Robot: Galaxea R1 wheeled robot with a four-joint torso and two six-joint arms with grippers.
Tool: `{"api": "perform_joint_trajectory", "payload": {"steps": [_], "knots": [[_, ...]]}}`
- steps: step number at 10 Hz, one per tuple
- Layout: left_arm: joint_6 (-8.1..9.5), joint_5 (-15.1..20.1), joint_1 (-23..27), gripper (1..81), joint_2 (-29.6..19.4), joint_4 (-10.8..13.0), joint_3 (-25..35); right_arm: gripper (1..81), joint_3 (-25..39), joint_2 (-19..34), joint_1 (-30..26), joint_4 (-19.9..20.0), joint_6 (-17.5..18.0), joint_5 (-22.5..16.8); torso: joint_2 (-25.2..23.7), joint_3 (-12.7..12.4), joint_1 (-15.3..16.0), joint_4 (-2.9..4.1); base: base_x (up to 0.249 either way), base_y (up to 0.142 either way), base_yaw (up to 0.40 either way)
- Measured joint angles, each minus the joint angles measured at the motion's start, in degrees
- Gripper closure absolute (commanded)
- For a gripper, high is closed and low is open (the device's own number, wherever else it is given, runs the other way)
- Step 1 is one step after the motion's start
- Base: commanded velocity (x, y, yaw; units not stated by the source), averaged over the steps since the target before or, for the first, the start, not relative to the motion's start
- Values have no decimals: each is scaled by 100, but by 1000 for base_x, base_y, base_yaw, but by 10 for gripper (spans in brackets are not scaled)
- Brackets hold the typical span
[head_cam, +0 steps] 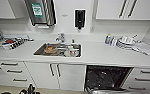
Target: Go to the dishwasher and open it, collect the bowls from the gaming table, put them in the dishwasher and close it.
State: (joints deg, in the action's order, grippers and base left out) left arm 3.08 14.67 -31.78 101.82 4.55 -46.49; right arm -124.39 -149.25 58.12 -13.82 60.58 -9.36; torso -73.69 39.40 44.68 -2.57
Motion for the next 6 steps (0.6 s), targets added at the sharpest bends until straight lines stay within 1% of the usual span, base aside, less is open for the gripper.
{"api": "perform_joint_trajectory", "payload": {"steps": [2, 4, 6], "knots": [[2, 2, -330, 10, 124, 2, -363, 10, 129, 319, 37, -190, -204, 49, 0, 0, 0, 0, 0, 0, 0], [0, 7, -842, 10, 293, 13, -905, 10, 232, 540, 383, -505, -639, 55, 0, 0, 0, 0, 0, 0, 0], [-6, -30, -1541, 10, 540, 20, -1615, 10, 143, 578, 745, -742, -1115, 52, -2, 0, 0, 0, 0, 0, 0]]}}
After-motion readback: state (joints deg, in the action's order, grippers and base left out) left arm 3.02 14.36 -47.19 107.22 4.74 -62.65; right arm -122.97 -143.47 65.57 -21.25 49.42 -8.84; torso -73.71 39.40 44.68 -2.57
